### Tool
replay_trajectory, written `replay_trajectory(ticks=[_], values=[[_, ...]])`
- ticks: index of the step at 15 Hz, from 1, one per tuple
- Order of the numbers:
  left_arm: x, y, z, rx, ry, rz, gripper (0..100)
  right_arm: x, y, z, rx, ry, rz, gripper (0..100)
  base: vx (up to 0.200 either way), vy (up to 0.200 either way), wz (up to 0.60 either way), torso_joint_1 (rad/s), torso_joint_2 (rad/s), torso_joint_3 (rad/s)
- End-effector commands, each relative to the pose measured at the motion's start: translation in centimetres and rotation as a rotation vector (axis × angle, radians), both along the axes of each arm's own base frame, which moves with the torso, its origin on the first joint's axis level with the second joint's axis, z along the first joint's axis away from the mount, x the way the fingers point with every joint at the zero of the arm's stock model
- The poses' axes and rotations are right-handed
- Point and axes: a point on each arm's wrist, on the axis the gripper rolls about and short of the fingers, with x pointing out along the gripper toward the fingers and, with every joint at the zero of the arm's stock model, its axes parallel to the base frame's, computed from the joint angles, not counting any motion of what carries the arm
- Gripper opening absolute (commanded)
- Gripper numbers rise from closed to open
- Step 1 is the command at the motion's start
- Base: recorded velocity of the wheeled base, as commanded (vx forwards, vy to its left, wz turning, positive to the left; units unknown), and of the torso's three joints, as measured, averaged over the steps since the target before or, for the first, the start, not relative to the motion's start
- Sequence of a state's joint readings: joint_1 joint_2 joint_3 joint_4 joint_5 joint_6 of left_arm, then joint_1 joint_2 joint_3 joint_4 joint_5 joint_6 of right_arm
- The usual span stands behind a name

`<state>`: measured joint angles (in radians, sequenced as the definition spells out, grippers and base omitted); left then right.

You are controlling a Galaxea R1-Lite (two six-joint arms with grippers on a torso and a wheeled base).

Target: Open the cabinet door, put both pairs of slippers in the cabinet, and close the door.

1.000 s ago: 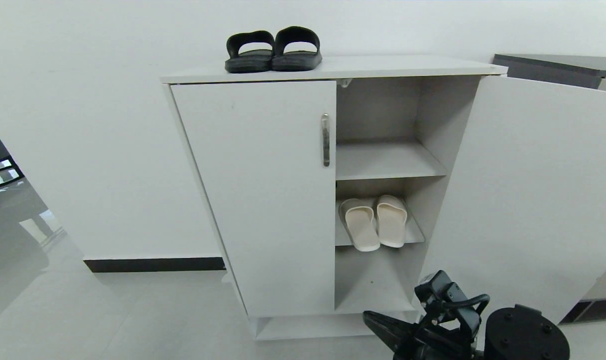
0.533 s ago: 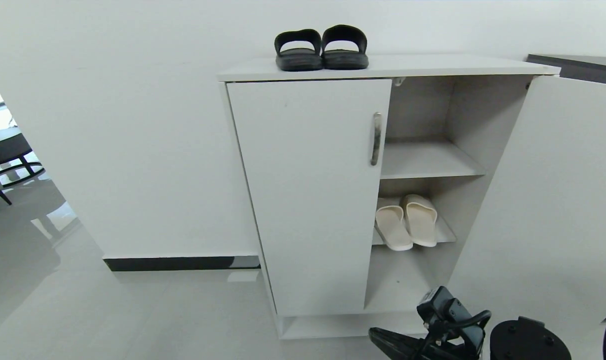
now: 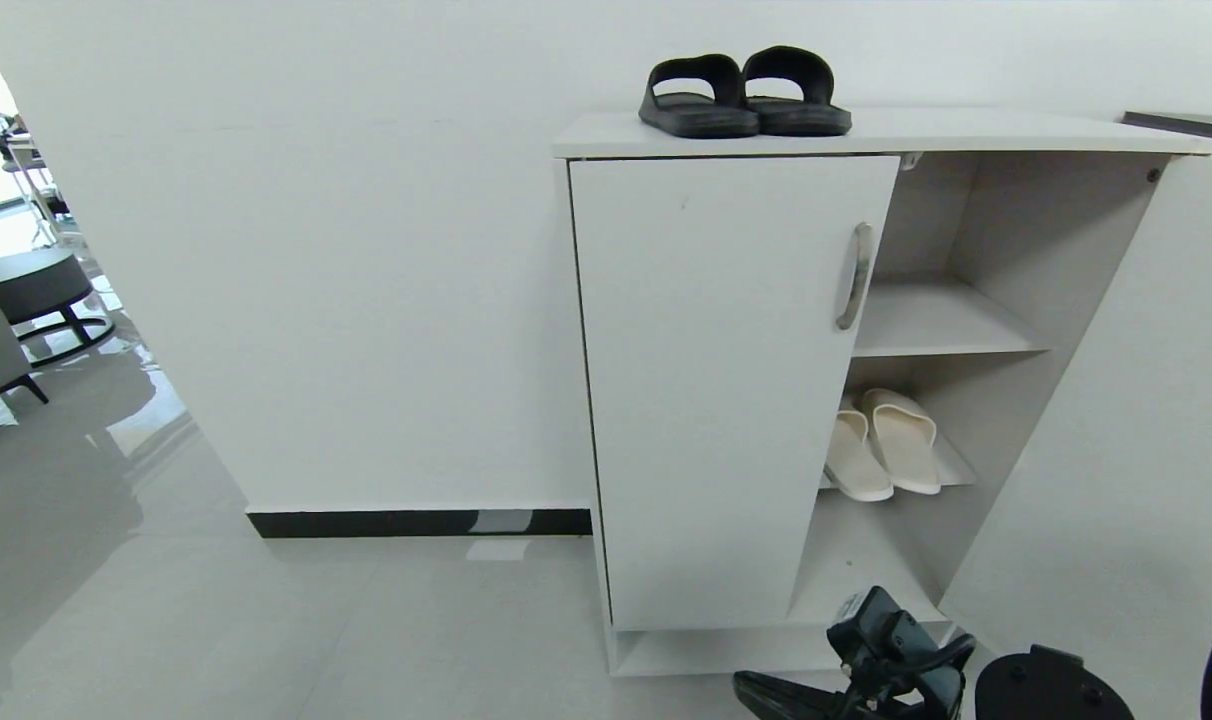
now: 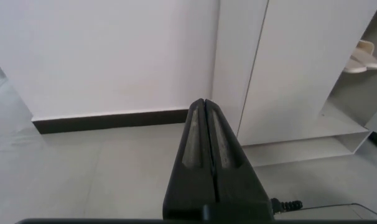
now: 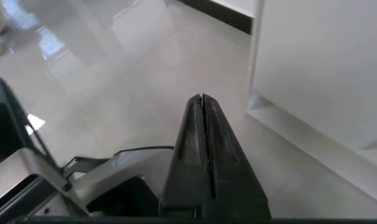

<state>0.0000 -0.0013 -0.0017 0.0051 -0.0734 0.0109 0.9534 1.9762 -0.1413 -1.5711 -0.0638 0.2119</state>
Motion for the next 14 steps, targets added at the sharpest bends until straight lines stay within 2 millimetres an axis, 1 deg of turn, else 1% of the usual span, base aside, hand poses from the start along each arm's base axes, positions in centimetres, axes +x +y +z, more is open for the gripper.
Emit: replay_trajectory(ticks=[1,3,6,7,14], values=[[0.01,0.0,0.0,0.0,0.001,0.0,0,0.0,0.03,-0.11,-0.003,0.004,0.0,0,0.0,0.0,0.0,0.0,0.0,0.0],[0.01,0.0,0.0,0.0,0.001,0.0,0,0.03,0.01,-0.11,-0.002,0.005,-0.001,0,0.0,0.0,0.0,0.016,-0.05,-0.038],[0.01,0.0,0.0,0.0,0.001,0.001,0,0.03,0.01,-0.11,-0.002,0.005,-0.001,0,0.0,0.0,0.0,0.04,-0.23,-0.243],[0.01,0.0,0.0,0.0,0.001,0.001,0,0.0,0.03,-0.11,-0.002,0.005,0.001,0,0.0,0.0,0.0,0.168,-0.29,-0.286],[0.01,0.0,0.0,0.0,0.001,0.001,0,0.0,0.04,-0.14,-0.003,0.006,0.001,0,0.0,0.0,0.0,0.177,-0.51,-0.296]])
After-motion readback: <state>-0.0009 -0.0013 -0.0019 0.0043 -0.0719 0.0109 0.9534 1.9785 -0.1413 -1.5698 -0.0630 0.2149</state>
